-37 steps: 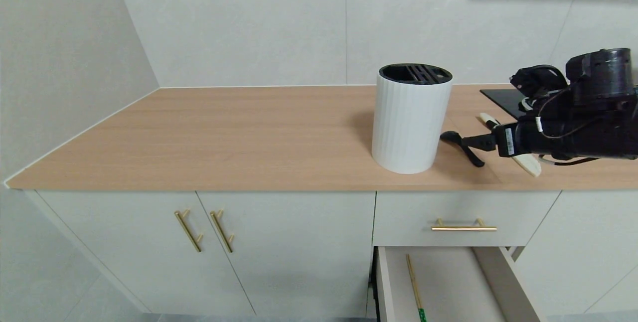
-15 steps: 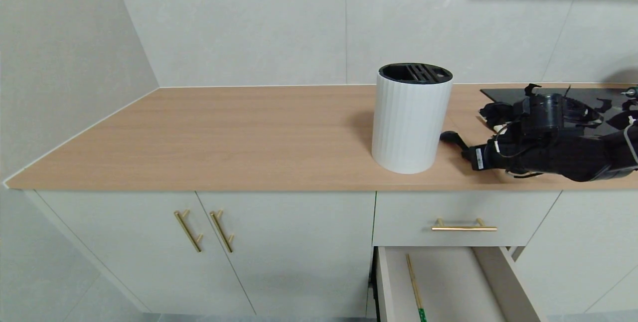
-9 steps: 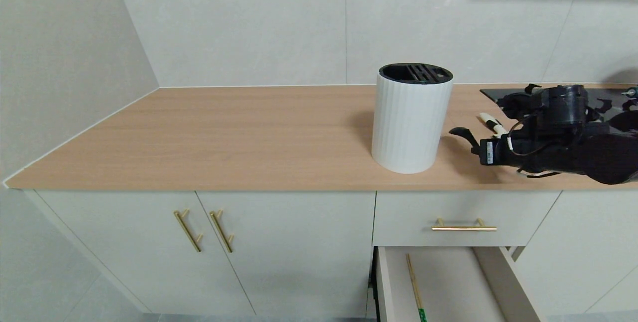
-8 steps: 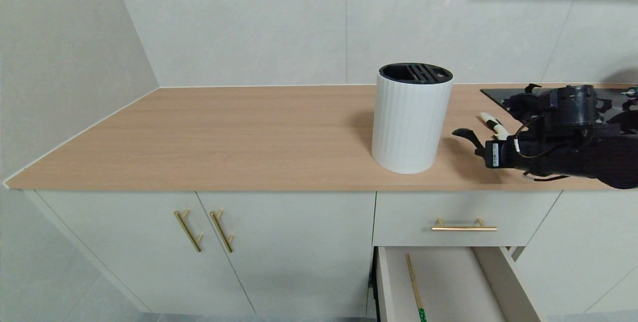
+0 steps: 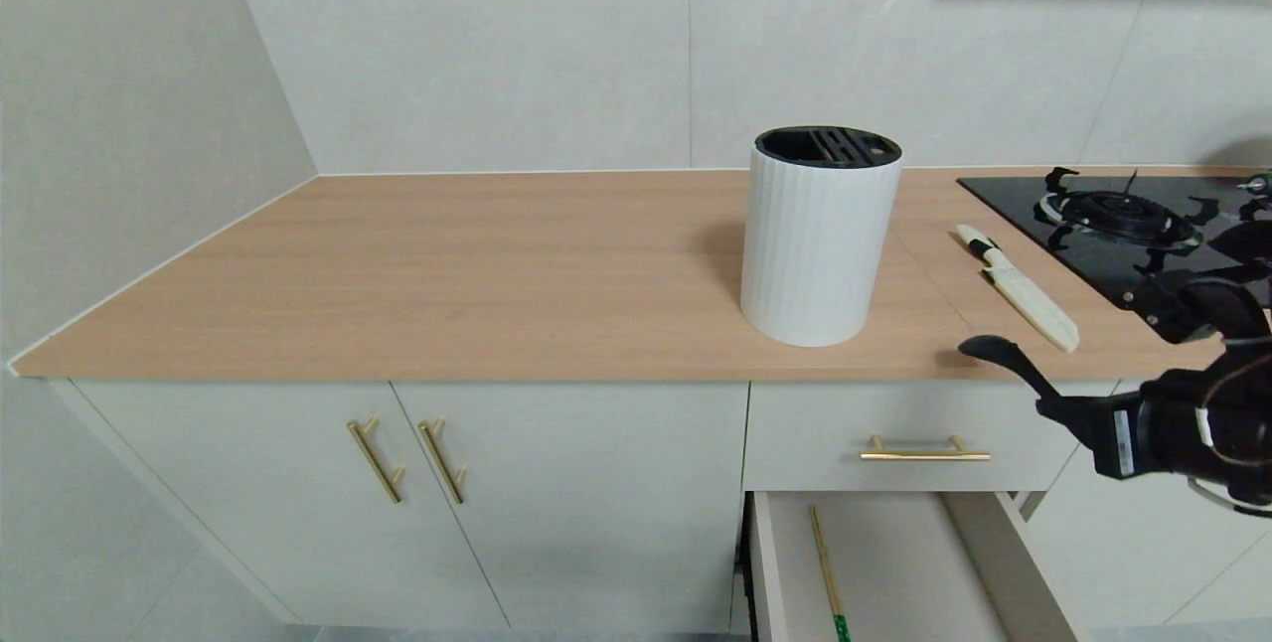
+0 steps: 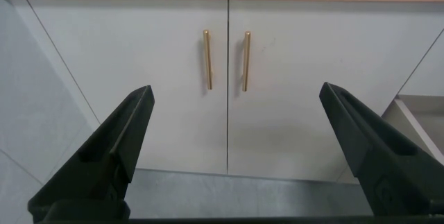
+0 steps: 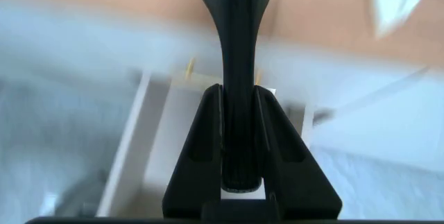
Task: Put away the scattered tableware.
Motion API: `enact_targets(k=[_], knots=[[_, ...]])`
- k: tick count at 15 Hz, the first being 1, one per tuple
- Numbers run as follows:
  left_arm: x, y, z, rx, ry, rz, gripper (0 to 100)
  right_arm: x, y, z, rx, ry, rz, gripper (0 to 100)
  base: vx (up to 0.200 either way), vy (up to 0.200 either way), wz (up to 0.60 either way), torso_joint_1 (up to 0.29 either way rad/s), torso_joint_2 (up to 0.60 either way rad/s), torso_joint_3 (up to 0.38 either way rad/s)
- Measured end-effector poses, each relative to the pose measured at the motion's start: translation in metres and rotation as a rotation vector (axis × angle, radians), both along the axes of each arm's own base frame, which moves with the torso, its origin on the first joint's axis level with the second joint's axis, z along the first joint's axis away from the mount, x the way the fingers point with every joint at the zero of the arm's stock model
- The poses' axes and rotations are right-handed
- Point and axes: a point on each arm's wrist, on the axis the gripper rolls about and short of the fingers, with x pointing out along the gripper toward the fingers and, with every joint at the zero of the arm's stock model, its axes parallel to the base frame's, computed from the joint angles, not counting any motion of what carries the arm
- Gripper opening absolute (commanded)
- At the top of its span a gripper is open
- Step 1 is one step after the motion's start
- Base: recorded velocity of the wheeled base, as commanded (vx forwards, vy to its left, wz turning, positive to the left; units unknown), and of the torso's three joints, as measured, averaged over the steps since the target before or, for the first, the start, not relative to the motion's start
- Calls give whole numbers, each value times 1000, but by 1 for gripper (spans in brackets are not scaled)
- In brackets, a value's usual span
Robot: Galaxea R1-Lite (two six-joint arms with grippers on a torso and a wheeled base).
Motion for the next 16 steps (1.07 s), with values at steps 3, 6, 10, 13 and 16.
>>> enact_targets(k=[3, 6, 10, 13, 16], knots=[[0, 0, 0, 0, -1, 0, 100, -29, 9, -15, -8, 37, 89, 0, 0, 0, 0, -62, 151, 91], [0, 0, 0, 0, 0, 1, 100, -37, 13, -25, -17, 73, 123, 0, 0, 0, 0, -163, 430, 251], [0, 0, 0, 0, 0, 0, 100, -35, 15, -38, -31, 138, 130, 0, 0, 0, 0, -179, 472, 288], [0, 0, 0, 0, 1, 0, 100, -27, 17, -51, -45, 200, 127, 0, 0, 0, 0, -159, 469, 302], [0, 0, 0, 0, 1, 1, 100, -17, 20, -61, -48, 223, 124, 0, 0, 0, 0, -139, 455, 312]])
